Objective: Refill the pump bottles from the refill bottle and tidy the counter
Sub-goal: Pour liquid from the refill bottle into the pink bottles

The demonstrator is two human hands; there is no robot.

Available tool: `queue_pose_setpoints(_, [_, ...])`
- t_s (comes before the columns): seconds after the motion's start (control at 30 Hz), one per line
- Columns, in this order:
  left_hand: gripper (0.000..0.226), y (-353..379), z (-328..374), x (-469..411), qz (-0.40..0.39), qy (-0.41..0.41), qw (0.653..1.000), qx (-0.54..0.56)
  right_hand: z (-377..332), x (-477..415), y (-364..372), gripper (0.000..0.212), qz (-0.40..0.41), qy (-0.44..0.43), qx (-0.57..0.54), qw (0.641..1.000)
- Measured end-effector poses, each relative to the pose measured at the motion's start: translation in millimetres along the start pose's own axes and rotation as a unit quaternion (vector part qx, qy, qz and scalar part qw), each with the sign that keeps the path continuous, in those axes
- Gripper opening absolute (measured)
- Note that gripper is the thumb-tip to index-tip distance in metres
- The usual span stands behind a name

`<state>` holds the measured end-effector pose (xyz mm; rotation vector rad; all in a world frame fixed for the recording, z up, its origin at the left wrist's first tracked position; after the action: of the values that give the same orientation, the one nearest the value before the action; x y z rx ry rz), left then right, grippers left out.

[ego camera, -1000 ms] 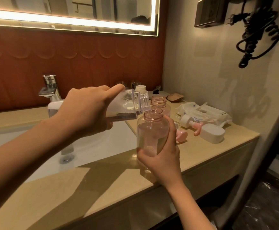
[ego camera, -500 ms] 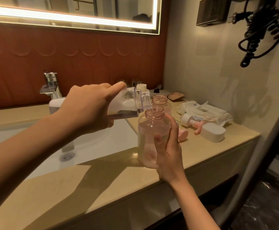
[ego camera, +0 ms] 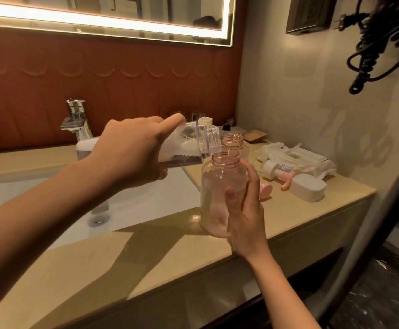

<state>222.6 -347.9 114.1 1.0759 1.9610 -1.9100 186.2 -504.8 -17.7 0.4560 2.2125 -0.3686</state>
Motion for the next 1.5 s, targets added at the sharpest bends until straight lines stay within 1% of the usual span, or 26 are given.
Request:
queue_pose_setpoints(0.17, [0.083, -0.7, 0.4, -0.8, -0.002, 0.0, 1.0, 0.003, -0.5, -0.6, 0.3, 0.077, 0.0, 0.005, -0.005, 1.0])
queue_pose_setpoints(0.3, [0.082, -2.4, 1.0, -0.3, 0.003, 0.0, 1.0, -0.002, -0.7, -0.1, -0.3, 0.082, 0.001, 0.005, 0.0, 1.0])
queue_pose_setpoints(0.63, [0.082, -3.9, 1.3, -2.1, 0.004, 0.004, 1.0, -0.005, -1.9, -0.2, -0.4, 0.084, 0.005, 0.0, -0.004, 1.0])
queue_pose_setpoints(0.87, [0.081, -4.0, 1.2, -3.3, 0.004, 0.007, 1.0, -0.004, -0.7, -0.1, -0.2, 0.079, 0.002, 0.003, -0.005, 1.0])
queue_pose_setpoints(1.17, [0.081, -3.8, 1.1, -4.7, 0.004, 0.01, 1.0, -0.01, 0.4, 1.0, -0.3, 0.088, 0.001, 0.008, 0.002, 1.0])
queue_pose_setpoints(1.37, [0.08, -5.1, 1.1, -3.5, 0.005, 0.007, 1.0, -0.012, 0.0, 0.9, -1.0, 0.079, 0.001, 0.013, 0.004, 1.0])
queue_pose_setpoints(1.5, [0.081, -4.0, 0.7, -3.7, 0.002, 0.009, 1.0, -0.013, -0.6, 0.8, -0.7, 0.078, 0.001, 0.014, 0.006, 1.0])
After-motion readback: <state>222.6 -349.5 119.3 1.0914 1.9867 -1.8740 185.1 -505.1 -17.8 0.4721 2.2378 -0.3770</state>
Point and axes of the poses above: each hand's wrist, its own x-axis away from the middle knuckle, its own y-axis out of the palm, z = x × y, the point moved 7 cm from there along -x, towards the middle knuckle, and after that the axes turned 14 degrees about -y, right-handed, at the moved point
